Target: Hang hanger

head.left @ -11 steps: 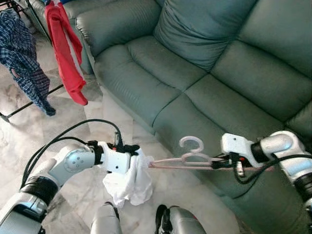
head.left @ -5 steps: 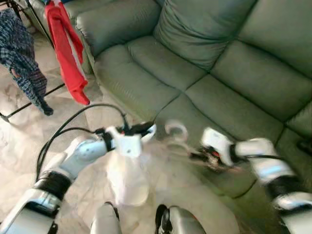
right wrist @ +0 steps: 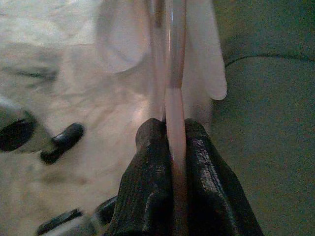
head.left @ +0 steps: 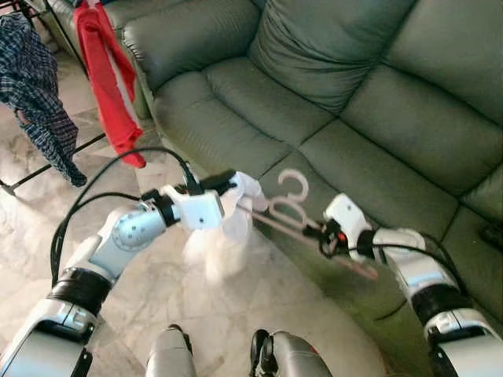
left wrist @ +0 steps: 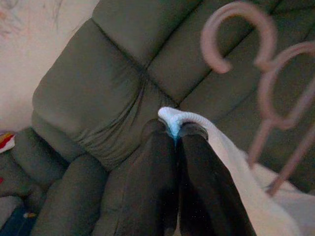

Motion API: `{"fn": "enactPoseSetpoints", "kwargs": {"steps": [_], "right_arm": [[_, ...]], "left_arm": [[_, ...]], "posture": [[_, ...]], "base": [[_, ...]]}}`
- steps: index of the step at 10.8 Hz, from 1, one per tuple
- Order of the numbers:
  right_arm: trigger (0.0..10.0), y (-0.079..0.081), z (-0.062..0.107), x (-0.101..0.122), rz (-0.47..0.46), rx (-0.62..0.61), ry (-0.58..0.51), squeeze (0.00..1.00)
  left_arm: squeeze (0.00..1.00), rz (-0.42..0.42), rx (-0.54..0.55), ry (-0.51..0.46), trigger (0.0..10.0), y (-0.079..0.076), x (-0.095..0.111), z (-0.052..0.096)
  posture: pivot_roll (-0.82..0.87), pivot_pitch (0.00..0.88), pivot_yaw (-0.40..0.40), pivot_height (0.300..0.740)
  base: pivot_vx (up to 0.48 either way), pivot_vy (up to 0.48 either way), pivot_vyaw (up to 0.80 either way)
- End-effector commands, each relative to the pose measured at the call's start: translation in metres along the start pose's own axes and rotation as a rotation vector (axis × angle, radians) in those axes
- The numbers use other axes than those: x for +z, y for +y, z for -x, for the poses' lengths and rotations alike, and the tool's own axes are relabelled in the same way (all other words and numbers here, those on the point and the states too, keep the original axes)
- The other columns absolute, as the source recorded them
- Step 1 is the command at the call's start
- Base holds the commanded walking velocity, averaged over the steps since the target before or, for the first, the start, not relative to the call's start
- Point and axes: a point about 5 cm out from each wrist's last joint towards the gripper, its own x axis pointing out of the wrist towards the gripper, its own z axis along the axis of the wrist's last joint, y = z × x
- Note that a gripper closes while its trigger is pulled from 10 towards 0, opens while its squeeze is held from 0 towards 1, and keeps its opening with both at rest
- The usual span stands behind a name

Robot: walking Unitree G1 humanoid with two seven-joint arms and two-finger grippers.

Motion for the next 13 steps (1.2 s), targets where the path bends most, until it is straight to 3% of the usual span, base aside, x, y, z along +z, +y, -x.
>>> {"fn": "enactPoseSetpoints", "kwargs": {"steps": [1,2,3,4,5,6,7,8,9,11,12,13], "right_arm": [[10.0,-0.002,0.011,-0.007,-0.012,0.018,0.020,0.00],[10.0,-0.008,0.017,-0.015,0.003,-0.041,0.078,0.00],[10.0,-0.006,0.022,-0.022,0.001,0.004,0.109,0.00],[10.0,-0.009,0.023,-0.025,-0.009,-0.038,0.132,0.00],[10.0,-0.011,0.020,-0.035,-0.015,-0.103,0.200,0.00],[10.0,-0.019,0.013,-0.028,-0.196,-0.252,0.095,0.00],[10.0,-0.033,0.016,-0.024,-0.326,-0.414,0.030,0.00],[10.0,-0.053,0.028,-0.017,-0.458,-0.630,-0.051,0.00],[10.0,-0.069,0.036,-0.006,-0.601,-0.756,-0.171,0.00],[10.0,-0.080,0.038,0.010,-0.842,-0.832,-0.374,0.00],[10.0,-0.087,0.039,0.031,-0.944,-0.845,-0.578,0.00],[10.0,-0.087,0.028,0.069,-0.993,-0.682,-0.784,0.00]], "left_arm": [[0.00,-0.029,0.029,0.001,10.0,0.009,0.000,-0.001],[0.00,-0.025,0.038,0.000,10.0,0.011,0.001,-0.001],[0.00,-0.024,0.048,-0.005,10.0,0.012,0.001,-0.002],[0.00,-0.002,0.070,-0.008,10.0,0.014,0.003,-0.004],[0.00,0.071,0.165,-0.021,10.0,0.025,0.009,-0.011],[0.00,0.153,0.268,-0.048,10.0,0.040,0.016,-0.016],[0.00,0.167,0.321,-0.069,10.0,0.051,0.021,-0.018],[0.00,0.160,0.344,-0.077,10.0,0.059,0.025,-0.019],[0.00,0.127,0.319,-0.067,10.0,0.056,0.025,-0.019],[0.00,0.145,0.282,-0.143,10.0,0.053,0.042,-0.026],[0.00,0.159,0.203,-0.205,10.0,0.041,0.055,-0.031],[0.00,0.145,0.098,-0.219,10.0,0.018,0.061,-0.037]], "posture": [[-0.02,0.153,-0.080,0.740],[-0.02,0.153,-0.080,0.740],[-0.02,0.150,-0.079,0.740],[-0.02,0.150,-0.079,0.740],[-0.02,0.142,-0.082,0.740],[-0.01,0.141,-0.084,0.740],[-0.01,0.141,-0.085,0.740],[-0.01,0.141,-0.083,0.740],[-0.01,0.142,-0.080,0.740],[-0.02,0.144,-0.080,0.740],[-0.01,0.147,-0.079,0.740],[-0.01,0.147,-0.074,0.740]], "base": [[0.000,0.000,0.00],[0.000,0.000,0.00],[0.000,0.000,0.00],[0.000,0.000,0.00],[0.000,0.000,0.00],[0.000,0.000,0.00],[0.000,0.000,0.00],[0.000,0.000,0.00],[0.000,0.000,0.00],[0.000,0.000,0.00],[0.000,0.000,0.00],[0.000,0.000,0.00]]}}
